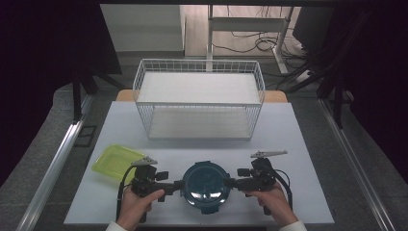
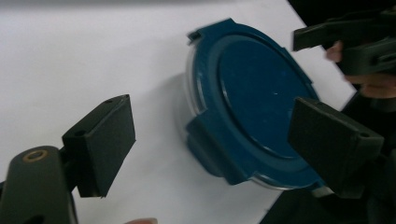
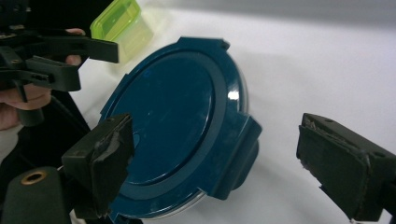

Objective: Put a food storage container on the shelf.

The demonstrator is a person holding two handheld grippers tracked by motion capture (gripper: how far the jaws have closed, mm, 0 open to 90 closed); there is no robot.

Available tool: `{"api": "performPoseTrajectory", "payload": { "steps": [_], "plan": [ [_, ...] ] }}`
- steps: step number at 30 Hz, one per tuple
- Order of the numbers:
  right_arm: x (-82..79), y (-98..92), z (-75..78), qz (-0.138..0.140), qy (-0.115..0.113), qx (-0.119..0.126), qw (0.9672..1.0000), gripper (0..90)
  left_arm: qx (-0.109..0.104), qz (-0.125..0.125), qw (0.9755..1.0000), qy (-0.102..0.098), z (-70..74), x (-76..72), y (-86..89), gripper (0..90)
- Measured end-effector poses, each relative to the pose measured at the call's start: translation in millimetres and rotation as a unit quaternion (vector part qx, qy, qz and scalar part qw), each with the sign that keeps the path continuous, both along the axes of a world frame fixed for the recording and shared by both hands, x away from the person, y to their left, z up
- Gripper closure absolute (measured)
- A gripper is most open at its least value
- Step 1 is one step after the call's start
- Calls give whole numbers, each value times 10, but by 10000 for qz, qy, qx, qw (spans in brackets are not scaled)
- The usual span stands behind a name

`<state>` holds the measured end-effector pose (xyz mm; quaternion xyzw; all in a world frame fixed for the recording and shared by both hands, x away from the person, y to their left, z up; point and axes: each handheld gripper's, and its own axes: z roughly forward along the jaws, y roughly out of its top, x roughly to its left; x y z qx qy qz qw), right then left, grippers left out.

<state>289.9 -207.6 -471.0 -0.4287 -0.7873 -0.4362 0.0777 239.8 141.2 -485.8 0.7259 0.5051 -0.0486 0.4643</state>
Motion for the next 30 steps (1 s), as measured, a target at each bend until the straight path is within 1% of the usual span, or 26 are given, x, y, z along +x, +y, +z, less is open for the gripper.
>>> {"api": "performPoseTrajectory", "payload": {
  "steps": [1, 3, 5, 7, 9, 10, 12, 15, 16, 19, 20, 22, 24, 26, 28, 30],
  "plan": [
    [2, 10, -10, 12, 40, -9, 10000, 113, -29, -31, 10000, 36, -19, 6, -21, 150],
    [13, 37, -46, 47, 91, -53, 9999, 112, 14, -86, 9999, 91, -49, 16, -61, 151],
    [25, 61, -71, 65, 159, -86, 9998, 112, -27, -112, 9998, 170, -80, 32, -101, 151],
    [43, 92, -102, 71, 250, -61, 9996, 112, -46, -143, 9996, 254, -114, 58, -128, 149],
    [62, 120, -129, 81, 337, -47, 9994, 111, -27, -101, 9994, 322, -154, 89, -152, 150],
    [78, 139, -156, 73, 421, -26, 9991, 111, -31, -98, 9993, 348, -170, 102, -158, 151],
    [94, 154, -188, 57, 507, -21, 9987, 111, -107, -125, 9990, 422, -203, 125, -173, 151],
    [112, 168, -236, 54, 662, 44, 9978, 111, -202, -200, 9981, 546, -236, 135, -222, 151],
    [114, 174, -248, 56, 691, 55, 9976, 111, -196, -238, 9979, 570, -241, 138, -233, 151],
    [117, 194, -272, 52, 851, 164, 9962, 119, -270, -323, 9968, 676, -262, 145, -260, 182],
    [118, 206, -281, 50, 916, 215, 9956, 121, -340, -335, 9963, 719, -271, 147, -263, 186],
    [120, 223, -302, 61, 1009, 200, 9947, 124, -449, -342, 9952, 801, -292, 151, -267, 189],
    [121, 235, -330, 79, 1091, 174, 9939, 129, -464, -325, 9948, 843, -301, 149, -276, 194],
    [120, 242, -347, 112, 1154, 163, 9931, 139, -509, -322, 9940, 918, -313, 149, -277, 202],
    [118, 250, -352, 125, 1198, 172, 9926, 164, -531, -345, 9932, 973, -320, 145, -278, 213],
    [115, 252, -360, 121, 1263, 175, 9918, 175, -536, -364, 9928, 1012, -316, 133, -280, 241]
  ]
}}
